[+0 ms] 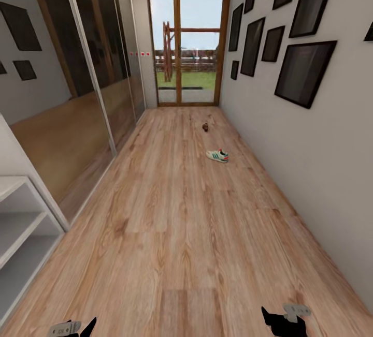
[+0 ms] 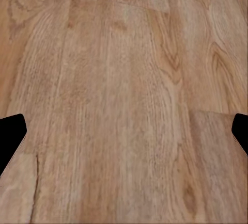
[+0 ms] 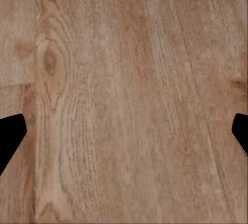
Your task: Pick up the two gym shoes and the two sandals from the corridor floor and place them onto the hallstand (shoe rack) in the corridor, making sure they are on the rack and not on the floor. Arrange them so the two gym shoes are next to each other and the two sandals are next to each other.
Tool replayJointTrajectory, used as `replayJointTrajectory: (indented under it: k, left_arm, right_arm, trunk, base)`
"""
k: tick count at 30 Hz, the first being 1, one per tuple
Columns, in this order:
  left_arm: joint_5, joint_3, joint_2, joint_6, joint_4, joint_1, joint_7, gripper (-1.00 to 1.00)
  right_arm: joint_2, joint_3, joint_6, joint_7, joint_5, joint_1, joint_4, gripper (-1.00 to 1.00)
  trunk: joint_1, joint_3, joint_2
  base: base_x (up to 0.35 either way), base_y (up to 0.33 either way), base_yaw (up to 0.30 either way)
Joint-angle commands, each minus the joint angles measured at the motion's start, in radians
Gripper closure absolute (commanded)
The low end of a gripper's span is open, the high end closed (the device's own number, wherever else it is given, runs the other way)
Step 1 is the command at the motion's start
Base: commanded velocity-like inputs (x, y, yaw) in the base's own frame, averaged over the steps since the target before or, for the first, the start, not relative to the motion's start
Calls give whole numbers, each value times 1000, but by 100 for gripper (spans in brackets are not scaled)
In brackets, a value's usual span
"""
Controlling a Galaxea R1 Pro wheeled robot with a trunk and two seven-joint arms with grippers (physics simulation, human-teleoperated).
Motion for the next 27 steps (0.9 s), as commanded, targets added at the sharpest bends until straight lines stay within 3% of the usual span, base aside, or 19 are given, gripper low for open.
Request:
replayJointTrajectory:
  k: [1, 27]
  left_arm:
    - [7, 3, 0, 2, 1, -1, -9, -100]
    - [7, 4, 0, 2, 1, -1, -9, -100]
  right_arm:
    - [0, -9, -3, 5, 8, -1, 1, -100]
    - [-1, -9, -4, 5, 8, -1, 0, -100]
  trunk:
    - [0, -1, 0]
    - [0, -1, 0]
  base:
    - [339, 0, 0]
    - [339, 0, 0]
